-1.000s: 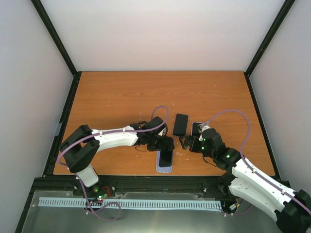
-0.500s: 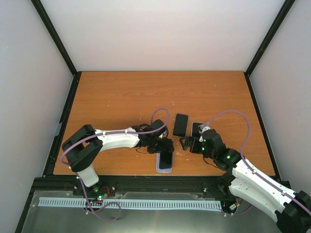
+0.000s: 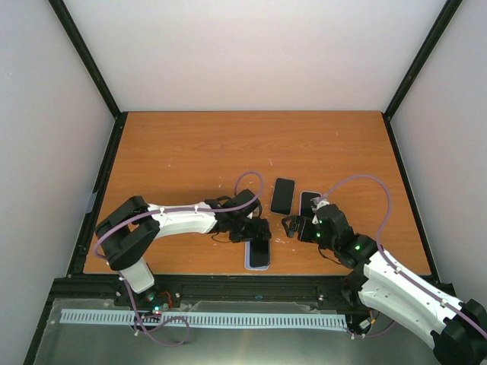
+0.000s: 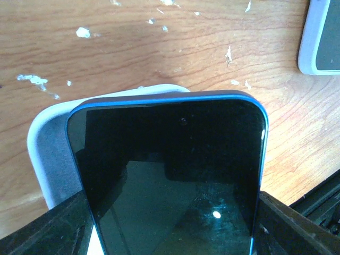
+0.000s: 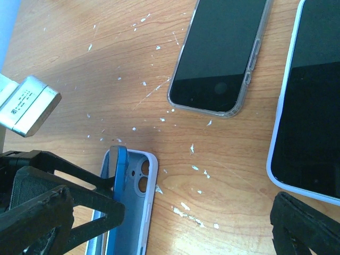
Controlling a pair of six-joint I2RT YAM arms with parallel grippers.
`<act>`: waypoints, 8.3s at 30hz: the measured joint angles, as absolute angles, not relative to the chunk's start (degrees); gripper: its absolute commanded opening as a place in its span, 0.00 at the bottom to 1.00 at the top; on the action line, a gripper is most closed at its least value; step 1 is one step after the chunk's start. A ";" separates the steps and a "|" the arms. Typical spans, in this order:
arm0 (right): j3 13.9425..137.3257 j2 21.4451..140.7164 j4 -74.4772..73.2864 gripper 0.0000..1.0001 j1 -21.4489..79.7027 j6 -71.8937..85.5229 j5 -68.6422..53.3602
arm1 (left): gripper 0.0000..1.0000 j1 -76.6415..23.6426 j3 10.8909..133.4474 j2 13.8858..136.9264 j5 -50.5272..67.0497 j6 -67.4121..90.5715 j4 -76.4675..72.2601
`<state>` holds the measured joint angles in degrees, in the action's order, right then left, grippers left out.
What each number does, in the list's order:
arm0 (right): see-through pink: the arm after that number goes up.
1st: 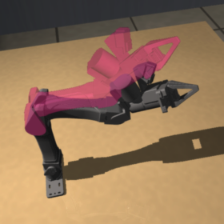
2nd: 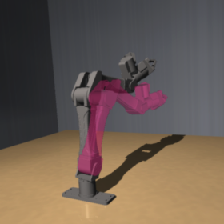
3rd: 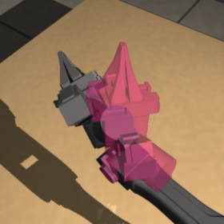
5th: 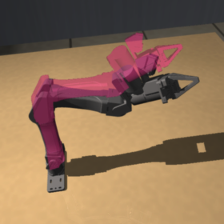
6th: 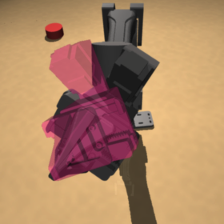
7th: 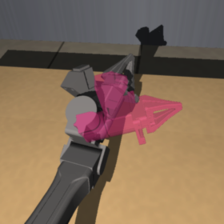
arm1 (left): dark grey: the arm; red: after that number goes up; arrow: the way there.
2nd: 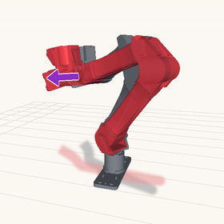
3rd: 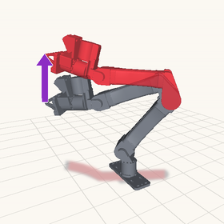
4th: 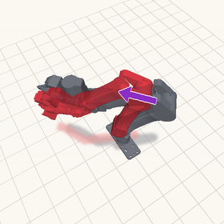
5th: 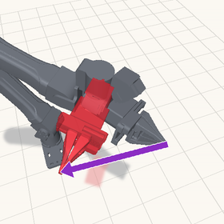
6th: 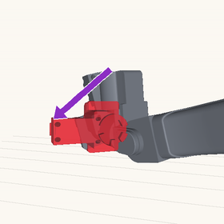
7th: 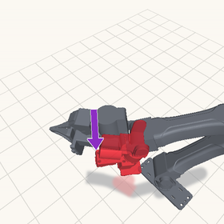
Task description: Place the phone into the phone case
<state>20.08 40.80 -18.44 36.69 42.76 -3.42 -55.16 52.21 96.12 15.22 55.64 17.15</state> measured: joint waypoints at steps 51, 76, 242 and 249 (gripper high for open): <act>19.38 70.65 4.51 0.24 47.09 51.48 -11.38 | 0.50 -45.32 32.95 82.11 24.45 51.44 2.07; 23.53 78.00 9.15 0.25 55.53 60.99 -3.75 | 0.54 -44.80 28.99 82.41 24.71 49.32 -0.62; 21.04 90.89 39.83 0.79 54.65 68.34 -13.89 | 0.57 -34.81 17.58 76.79 32.77 51.22 -12.27; 19.35 90.85 45.10 0.80 54.76 71.13 -16.53 | 0.64 -34.76 16.51 74.65 32.23 51.03 -12.58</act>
<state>19.35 90.85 45.10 54.76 71.13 -16.53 -34.76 16.51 74.65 32.23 51.03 -12.58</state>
